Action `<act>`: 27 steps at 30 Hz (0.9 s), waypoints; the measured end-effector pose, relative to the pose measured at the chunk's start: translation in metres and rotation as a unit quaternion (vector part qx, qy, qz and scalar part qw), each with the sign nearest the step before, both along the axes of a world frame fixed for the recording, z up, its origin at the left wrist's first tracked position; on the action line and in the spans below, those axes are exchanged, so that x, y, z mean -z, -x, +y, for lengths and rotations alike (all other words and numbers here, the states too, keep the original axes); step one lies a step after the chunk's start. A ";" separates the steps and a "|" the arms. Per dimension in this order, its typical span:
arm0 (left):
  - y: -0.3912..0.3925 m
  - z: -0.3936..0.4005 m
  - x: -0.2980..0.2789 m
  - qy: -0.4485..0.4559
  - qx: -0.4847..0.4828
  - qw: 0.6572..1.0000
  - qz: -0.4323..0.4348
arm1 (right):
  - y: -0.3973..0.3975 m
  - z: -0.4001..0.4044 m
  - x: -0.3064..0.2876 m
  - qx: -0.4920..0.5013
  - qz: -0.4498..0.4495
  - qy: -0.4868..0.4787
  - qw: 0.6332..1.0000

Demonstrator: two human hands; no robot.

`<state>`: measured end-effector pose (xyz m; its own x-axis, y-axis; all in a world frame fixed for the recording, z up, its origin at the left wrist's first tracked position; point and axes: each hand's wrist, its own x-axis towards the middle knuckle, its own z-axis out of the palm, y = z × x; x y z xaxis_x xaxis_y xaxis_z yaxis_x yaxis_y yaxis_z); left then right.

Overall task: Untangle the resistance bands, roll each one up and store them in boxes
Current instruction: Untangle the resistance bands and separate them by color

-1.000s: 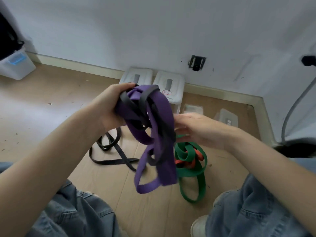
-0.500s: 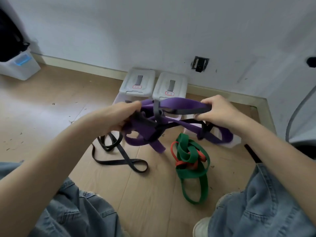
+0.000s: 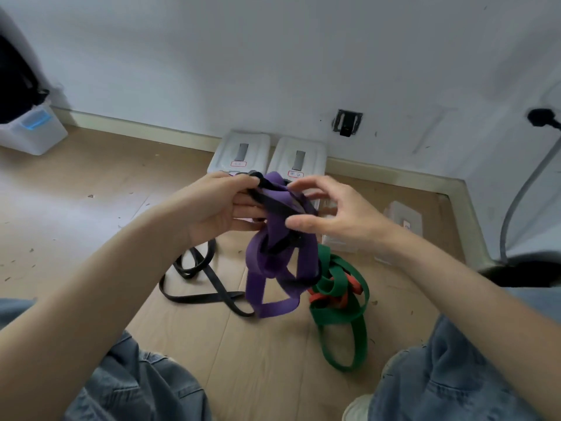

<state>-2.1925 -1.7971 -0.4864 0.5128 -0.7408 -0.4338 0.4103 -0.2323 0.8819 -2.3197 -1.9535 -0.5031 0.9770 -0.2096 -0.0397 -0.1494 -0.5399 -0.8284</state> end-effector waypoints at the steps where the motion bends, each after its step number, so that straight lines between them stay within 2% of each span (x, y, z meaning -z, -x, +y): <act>1: 0.000 -0.002 -0.001 -0.001 0.007 1.000 0.014 | -0.002 0.004 0.002 -0.005 0.004 0.006 1.000; 4: 0.006 -0.004 0.002 -0.008 0.007 1.000 0.015 | -0.005 0.016 0.015 0.064 -0.026 0.068 0.995; 7: 0.013 -0.005 0.012 0.017 0.040 0.995 -0.092 | -0.005 0.017 0.018 0.089 -0.036 0.093 0.991; 10: 0.014 0.000 0.024 -0.021 0.086 0.979 -0.185 | -0.003 0.007 0.012 0.149 -0.054 -0.020 0.987; 13: 0.015 0.004 0.031 -0.046 0.082 0.981 -0.168 | -0.002 -0.001 0.004 0.181 -0.051 -0.118 0.975; 15: 0.012 0.004 0.030 -0.017 0.076 0.988 -0.134 | 0.001 -0.010 -0.004 0.160 0.050 -0.166 0.972; 16: 0.009 0.005 0.028 0.001 0.067 0.991 -0.119 | 0.003 -0.016 -0.008 0.126 0.132 -0.121 0.976; 18: 0.004 0.007 0.024 0.022 0.042 0.993 -0.109 | 0.008 -0.029 -0.012 0.071 0.240 0.060 0.966; 19: 0.002 0.007 0.022 0.029 0.035 0.993 -0.109 | 0.009 -0.032 -0.011 0.070 0.228 0.137 0.961; 20: 0.002 0.007 0.020 0.039 0.038 0.993 -0.108 | 0.009 -0.032 -0.011 0.076 0.183 0.162 0.967; 22: 0.004 0.005 0.017 0.067 0.051 0.993 -0.087 | 0.007 -0.023 -0.012 0.020 0.089 0.088 0.992; 24: 0.005 0.003 0.014 0.102 0.052 0.992 -0.048 | 0.003 -0.013 -0.011 -0.043 0.038 0.030 0.998; 27: 0.001 0.002 0.013 0.121 0.042 0.992 -0.019 | -0.001 -0.003 -0.007 -0.030 -0.005 0.098 0.995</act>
